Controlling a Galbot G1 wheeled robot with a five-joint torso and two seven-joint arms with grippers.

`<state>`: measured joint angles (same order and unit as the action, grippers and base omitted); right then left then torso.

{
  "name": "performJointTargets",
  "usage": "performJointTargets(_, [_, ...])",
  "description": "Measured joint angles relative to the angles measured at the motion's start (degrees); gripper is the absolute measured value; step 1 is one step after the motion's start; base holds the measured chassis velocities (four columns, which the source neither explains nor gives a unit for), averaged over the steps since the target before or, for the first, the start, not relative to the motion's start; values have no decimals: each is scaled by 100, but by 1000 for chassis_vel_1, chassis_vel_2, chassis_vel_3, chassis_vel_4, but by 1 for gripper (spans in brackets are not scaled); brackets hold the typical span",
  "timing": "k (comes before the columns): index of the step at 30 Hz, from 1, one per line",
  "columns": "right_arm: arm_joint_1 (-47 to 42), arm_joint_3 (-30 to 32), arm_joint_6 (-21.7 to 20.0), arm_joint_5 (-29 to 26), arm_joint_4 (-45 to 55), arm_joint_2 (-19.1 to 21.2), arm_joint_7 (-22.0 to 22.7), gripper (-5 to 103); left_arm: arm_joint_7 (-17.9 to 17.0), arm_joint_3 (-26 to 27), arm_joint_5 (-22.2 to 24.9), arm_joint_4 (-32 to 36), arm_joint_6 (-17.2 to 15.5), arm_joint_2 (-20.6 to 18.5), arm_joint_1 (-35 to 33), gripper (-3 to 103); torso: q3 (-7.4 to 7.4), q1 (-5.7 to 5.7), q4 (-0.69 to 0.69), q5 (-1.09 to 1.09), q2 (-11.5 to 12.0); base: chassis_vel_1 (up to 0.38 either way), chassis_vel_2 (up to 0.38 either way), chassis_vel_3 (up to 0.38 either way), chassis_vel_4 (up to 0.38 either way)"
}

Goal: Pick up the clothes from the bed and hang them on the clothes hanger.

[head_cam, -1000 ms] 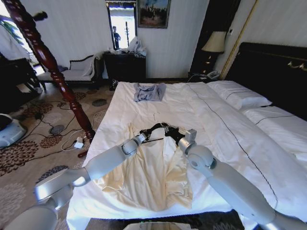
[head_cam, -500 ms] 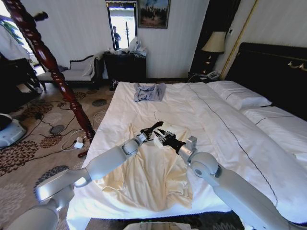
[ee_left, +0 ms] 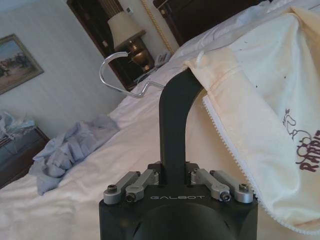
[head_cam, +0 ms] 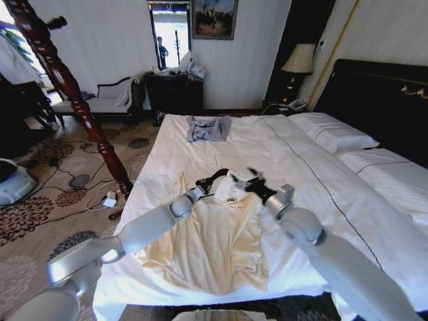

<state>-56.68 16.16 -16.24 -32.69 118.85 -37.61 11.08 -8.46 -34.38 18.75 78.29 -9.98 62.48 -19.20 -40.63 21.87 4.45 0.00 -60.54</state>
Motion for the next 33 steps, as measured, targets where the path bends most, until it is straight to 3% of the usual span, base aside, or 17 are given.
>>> performJointTargets(5, [123,50,56,584,-450,471,-316,100,138,12,-124,81,93,-84,-48,22,0,0,1,-1,0,0,0,0,0])
performJointTargets(8, [260,-141,81,980,-785,535,-494,100,278,-16,-360,107,211,-138,-45,22,0,0,-1,1,0,0,0,0,0])
performJointTargets(14, [495,-610,-10,1269,-1204,497,-830,100,419,-155,-632,95,368,-146,37,22,0,1,0,2,2,0,0,0,0])
performJointTargets(24, [413,-995,-331,1236,-1184,450,-1041,100,442,-286,-970,-29,471,-106,186,22,0,0,1,0,1,0,0,0,0])
performJointTargets(33, [659,-1384,-733,542,-1252,295,-945,100,495,-357,-1271,-62,618,-98,158,22,0,1,-1,-1,1,0,0,0,0])
